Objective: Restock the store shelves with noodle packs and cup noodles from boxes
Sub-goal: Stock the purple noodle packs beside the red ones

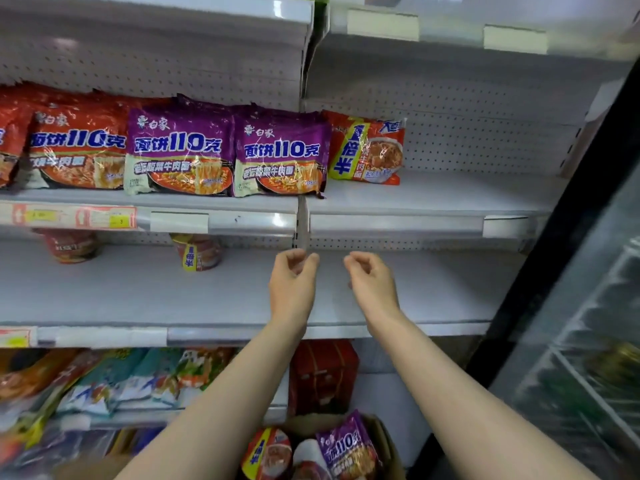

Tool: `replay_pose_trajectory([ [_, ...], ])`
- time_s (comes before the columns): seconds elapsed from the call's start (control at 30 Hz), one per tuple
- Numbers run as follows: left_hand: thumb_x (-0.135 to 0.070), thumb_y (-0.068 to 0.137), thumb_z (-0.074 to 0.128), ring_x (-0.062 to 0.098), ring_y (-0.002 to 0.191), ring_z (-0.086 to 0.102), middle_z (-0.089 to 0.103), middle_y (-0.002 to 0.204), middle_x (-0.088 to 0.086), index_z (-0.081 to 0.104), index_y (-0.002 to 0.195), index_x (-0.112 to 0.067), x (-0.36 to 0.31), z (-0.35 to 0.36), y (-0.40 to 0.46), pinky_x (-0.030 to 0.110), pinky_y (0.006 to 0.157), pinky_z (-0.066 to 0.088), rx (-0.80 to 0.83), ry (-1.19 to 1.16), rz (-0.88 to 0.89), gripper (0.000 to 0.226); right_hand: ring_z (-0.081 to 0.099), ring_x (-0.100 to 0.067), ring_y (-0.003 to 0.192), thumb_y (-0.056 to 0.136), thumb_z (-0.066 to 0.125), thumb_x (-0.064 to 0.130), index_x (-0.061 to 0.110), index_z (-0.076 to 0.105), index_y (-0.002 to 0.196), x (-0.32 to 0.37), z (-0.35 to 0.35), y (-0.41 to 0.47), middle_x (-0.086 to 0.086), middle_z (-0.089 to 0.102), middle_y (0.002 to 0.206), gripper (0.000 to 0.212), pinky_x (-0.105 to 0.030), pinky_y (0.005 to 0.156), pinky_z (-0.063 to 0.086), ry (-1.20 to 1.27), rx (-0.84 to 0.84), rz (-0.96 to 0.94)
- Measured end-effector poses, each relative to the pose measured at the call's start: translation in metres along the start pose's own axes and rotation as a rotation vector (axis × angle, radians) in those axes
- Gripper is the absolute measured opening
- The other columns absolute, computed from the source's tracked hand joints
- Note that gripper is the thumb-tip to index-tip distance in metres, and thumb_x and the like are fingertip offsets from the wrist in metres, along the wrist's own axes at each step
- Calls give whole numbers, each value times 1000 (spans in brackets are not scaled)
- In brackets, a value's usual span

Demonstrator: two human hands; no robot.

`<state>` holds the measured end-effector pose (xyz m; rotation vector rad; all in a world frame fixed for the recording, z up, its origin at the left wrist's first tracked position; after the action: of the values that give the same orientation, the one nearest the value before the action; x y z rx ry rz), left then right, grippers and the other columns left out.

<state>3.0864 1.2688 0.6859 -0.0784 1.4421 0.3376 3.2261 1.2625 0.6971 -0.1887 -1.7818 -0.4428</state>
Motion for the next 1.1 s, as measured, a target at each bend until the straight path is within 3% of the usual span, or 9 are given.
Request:
replay_pose_trajectory([
  [0.27, -61, 69, 66, 22, 100, 66, 69, 101, 0, 66, 101, -23, 108, -14, -64, 51, 97, 53, 10, 170, -316, 49, 62, -12, 104, 98, 61, 33, 22, 67, 111, -98, -26, -50, 7, 67, 110, 18, -25, 87, 46, -115, 88, 243],
  [0.4, -54, 78, 69, 25, 99, 67, 70, 101, 5, 67, 105, -14, 160, -23, -107, 47, 93, 55, 30, 280, -439, 49, 61, -8, 94, 100, 59, 32, 18, 68, 113, -153, -37, -79, 7, 65, 103, 21, -19, 72, 42, -204, 144, 343],
  [0.47, -41, 90, 69, 25, 98, 67, 67, 102, 6, 65, 108, -10, 183, -28, -123, 38, 79, 56, 30, 297, -512, 35, 60, -10, 96, 99, 58, 36, 20, 68, 112, -183, -42, -93, 9, 65, 101, 22, -24, 75, 43, -244, 173, 432],
  [0.57, -35, 95, 66, 3, 63, 66, 65, 97, 6, 61, 106, -11, 223, -37, -144, 18, 46, 47, 51, 370, -625, 27, 64, -14, 95, 93, 54, 49, 25, 70, 104, -229, -49, -111, 10, 69, 98, 31, -33, 85, 52, -322, 215, 579],
  [0.6, -35, 95, 67, 0, 60, 65, 66, 96, 6, 61, 105, -11, 237, -40, -152, 18, 50, 48, 72, 398, -642, 27, 67, -19, 94, 90, 53, 51, 22, 72, 101, -246, -52, -117, 5, 72, 96, 37, -35, 85, 54, -350, 224, 630],
  [0.73, -34, 93, 68, 22, 98, 67, 72, 98, 0, 70, 101, -14, 281, -41, -178, 35, 86, 50, 203, 461, -695, 22, 68, -31, 88, 92, 54, 41, 11, 72, 95, -298, -64, -137, -12, 72, 93, 35, -36, 82, 55, -360, 230, 758],
  [0.87, -36, 94, 67, 20, 97, 63, 70, 104, 1, 67, 109, -12, 330, -33, -204, 34, 87, 48, 299, 530, -781, 28, 69, -25, 92, 81, 55, 53, 20, 67, 118, -356, -80, -160, -3, 72, 101, 52, -35, 80, 54, -345, 186, 912],
  [1.03, -39, 93, 67, 28, 95, 68, 71, 101, 6, 66, 107, -12, 400, -25, -233, 39, 81, 56, 396, 606, -892, 30, 65, -29, 87, 97, 52, 39, 7, 70, 104, -424, -101, -179, -12, 70, 97, 37, -44, 82, 54, -436, 130, 1063],
  [1.1, -37, 93, 66, 32, 96, 69, 73, 98, 11, 69, 100, -11, 428, -20, -244, 39, 83, 55, 441, 657, -903, 28, 64, -24, 80, 99, 53, 41, 9, 67, 99, -450, -108, -185, -9, 67, 89, 35, -38, 76, 53, -445, 117, 1127],
])
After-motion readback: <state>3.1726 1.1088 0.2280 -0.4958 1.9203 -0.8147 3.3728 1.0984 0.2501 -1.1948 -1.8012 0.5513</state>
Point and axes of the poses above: each hand's wrist, its own y-axis towards the middle knuckle, its own z-axis out of the palm, x = y × z, the point moved 3 cm from there along y, towards the middle knuckle
